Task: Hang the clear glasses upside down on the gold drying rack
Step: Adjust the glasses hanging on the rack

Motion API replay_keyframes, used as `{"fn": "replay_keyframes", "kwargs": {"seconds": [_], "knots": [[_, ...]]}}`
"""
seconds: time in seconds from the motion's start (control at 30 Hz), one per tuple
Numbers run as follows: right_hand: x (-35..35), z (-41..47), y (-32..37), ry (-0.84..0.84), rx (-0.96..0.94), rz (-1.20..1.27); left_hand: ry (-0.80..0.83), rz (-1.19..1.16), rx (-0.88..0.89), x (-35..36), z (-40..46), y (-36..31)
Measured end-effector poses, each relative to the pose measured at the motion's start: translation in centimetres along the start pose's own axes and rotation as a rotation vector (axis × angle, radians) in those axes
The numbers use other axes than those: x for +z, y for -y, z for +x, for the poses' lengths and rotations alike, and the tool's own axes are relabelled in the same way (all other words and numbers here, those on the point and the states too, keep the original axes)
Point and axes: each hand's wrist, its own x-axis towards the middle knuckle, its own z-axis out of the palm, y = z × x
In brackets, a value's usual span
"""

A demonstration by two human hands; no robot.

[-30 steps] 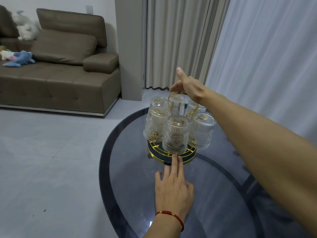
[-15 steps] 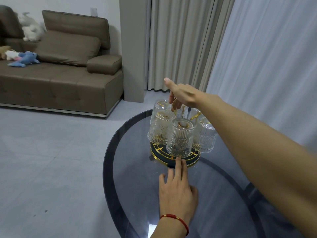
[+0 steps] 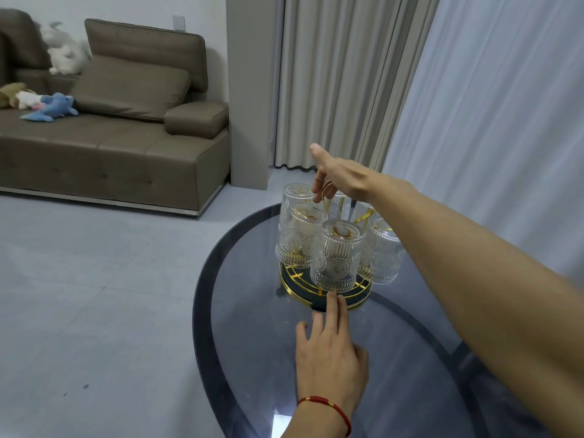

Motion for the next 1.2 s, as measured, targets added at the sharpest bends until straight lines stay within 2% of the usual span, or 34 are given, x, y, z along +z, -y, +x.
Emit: {"fn": "replay_keyframes", "kwargs": {"seconds": [0.17, 0.4, 0.53, 0.7, 0.77, 0.87, 0.97, 1.2], "knots": [[0.1, -0.2, -0.1, -0.018, -0.005, 0.006, 0.010, 0.007, 0.001, -0.2, 0.0, -0.1], [0.8, -1.1, -0.2, -0.149, -0.109, -0.113, -0.005, -0.003, 0.001, -0.2, -0.3, -0.2], [1.0, -2.7, -0.5, -0.332, -0.313, -0.307, -0.018, -0.002, -0.004, -0.1, -0.2, -0.2], [2.8, -6.5, -0.3, -0.713, -0.529, -0.473, -0.003, -0.016, 0.004, -0.5, -0.5, -0.3], [4.4, -8.3, 0.0, -0.704, -0.441, -0.550, 0.025, 0.007, -0.001, -0.5, -0.4, -0.4], [6.7, -9.0, 0.7, -0.521, -0.134, -0.723, 0.056, 0.040, -0.013, -0.6, -0.2, -0.5], [7.7, -8.2, 0.9, -0.412, 0.037, -0.738, 0.050, 0.059, -0.009, -0.6, -0.2, -0.5], [8.1, -7.2, 0.7, -0.454, 0.020, -0.556, 0.040, 0.085, -0.001, -0.4, -0.1, -0.4]]}}
